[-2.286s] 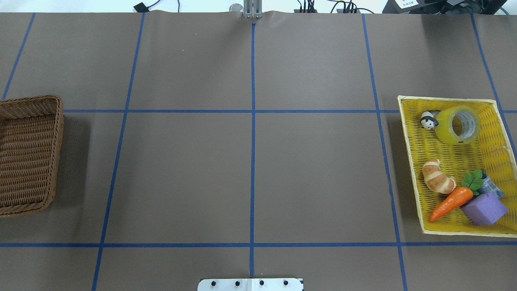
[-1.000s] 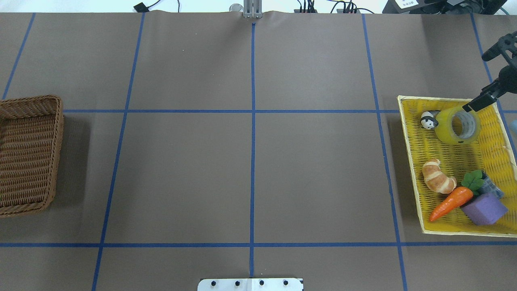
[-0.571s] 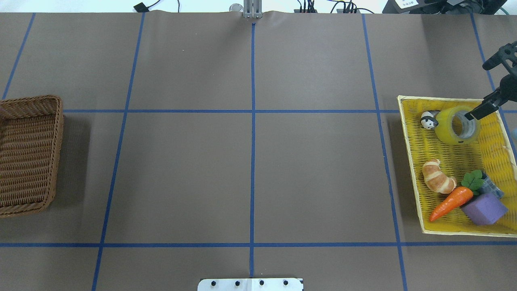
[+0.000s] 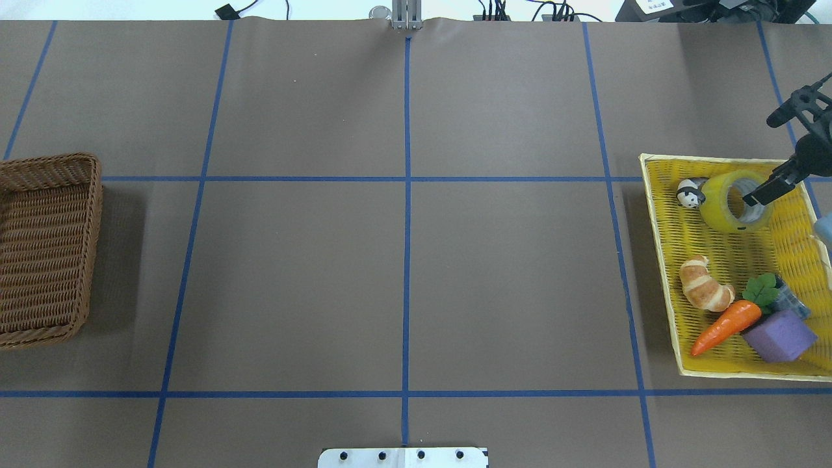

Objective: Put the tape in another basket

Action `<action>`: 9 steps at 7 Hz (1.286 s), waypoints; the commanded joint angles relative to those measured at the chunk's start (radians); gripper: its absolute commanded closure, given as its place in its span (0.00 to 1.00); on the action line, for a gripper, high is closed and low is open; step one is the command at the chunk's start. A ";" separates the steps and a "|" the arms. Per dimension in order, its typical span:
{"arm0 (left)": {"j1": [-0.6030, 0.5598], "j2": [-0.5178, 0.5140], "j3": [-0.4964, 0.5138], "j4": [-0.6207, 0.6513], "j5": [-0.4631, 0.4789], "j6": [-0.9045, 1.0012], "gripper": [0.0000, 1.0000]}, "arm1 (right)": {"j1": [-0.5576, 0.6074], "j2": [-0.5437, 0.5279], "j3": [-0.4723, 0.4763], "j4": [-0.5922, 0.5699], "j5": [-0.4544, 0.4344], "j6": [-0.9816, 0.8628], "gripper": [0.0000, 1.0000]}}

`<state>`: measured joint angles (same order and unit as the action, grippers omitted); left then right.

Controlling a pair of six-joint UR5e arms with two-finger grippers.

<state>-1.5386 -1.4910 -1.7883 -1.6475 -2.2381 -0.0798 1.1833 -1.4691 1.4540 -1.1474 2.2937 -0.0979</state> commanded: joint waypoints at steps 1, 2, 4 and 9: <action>0.000 0.001 0.001 0.000 0.000 0.000 0.02 | -0.011 0.000 -0.001 0.001 -0.005 0.001 0.20; 0.000 0.002 0.001 0.000 0.000 0.000 0.02 | -0.014 0.000 0.000 0.001 -0.006 0.001 0.28; 0.000 0.001 0.006 0.000 0.000 0.000 0.02 | -0.022 0.000 -0.001 0.003 -0.010 0.004 0.44; 0.000 0.000 0.001 -0.002 0.000 0.000 0.02 | 0.043 0.001 0.042 0.015 0.109 -0.006 1.00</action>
<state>-1.5386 -1.4908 -1.7860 -1.6488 -2.2381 -0.0798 1.1842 -1.4685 1.4856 -1.1331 2.3301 -0.1022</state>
